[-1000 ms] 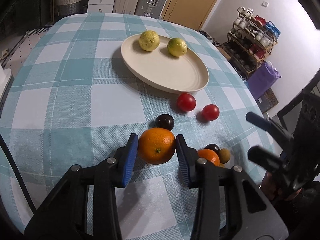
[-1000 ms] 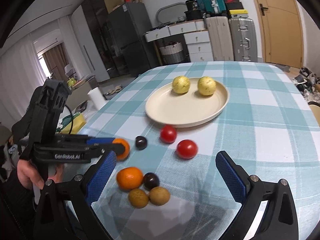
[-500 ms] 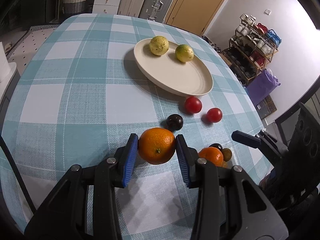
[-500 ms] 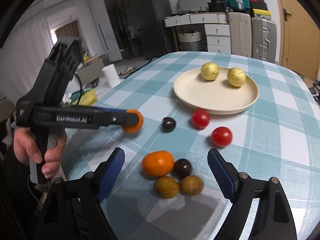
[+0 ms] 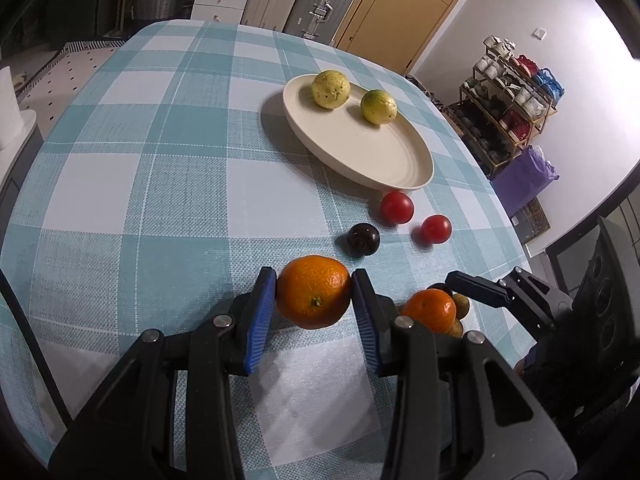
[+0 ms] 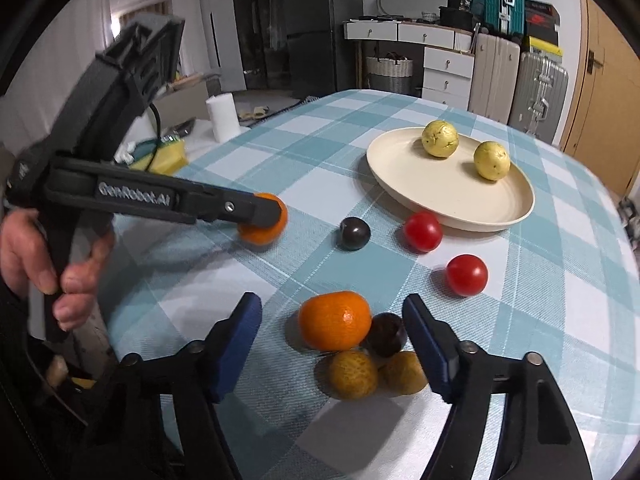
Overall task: Organize fruits
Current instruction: 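Lift both oranges and carry them over the cream plate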
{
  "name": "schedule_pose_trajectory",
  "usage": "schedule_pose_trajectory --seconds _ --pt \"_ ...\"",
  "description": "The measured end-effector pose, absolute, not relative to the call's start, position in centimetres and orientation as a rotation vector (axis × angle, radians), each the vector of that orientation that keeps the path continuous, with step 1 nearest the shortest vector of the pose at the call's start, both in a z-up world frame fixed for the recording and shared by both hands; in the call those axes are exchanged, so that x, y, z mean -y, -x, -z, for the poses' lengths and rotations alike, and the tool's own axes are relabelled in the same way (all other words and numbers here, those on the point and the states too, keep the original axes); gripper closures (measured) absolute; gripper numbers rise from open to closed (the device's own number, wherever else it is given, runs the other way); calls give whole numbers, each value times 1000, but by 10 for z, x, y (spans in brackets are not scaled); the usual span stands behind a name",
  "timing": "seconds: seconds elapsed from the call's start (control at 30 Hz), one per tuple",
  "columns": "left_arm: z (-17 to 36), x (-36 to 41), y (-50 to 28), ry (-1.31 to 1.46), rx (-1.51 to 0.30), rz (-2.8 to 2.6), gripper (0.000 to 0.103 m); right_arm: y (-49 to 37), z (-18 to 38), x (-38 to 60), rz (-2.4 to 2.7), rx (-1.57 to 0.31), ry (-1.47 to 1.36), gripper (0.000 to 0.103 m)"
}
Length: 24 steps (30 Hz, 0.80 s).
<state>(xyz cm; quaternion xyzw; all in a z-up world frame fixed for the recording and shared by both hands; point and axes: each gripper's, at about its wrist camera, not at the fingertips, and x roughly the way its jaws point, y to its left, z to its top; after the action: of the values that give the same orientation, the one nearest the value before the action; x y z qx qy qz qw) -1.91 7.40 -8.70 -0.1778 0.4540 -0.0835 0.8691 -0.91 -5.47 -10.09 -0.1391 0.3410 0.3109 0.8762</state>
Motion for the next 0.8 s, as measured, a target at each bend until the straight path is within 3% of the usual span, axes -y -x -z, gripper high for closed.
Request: schedule_pose_trajectory --seconds 0.13,0.27,0.8 --pt "88 -75 20 377 -953 175 67 11 104 46 -611 -697 369 44" --pt "89 -76 20 389 -954 186 67 9 103 46 -619 -707 367 64" --pt "75 -71 17 373 -938 203 67 5 88 61 -694 -709 193 64"
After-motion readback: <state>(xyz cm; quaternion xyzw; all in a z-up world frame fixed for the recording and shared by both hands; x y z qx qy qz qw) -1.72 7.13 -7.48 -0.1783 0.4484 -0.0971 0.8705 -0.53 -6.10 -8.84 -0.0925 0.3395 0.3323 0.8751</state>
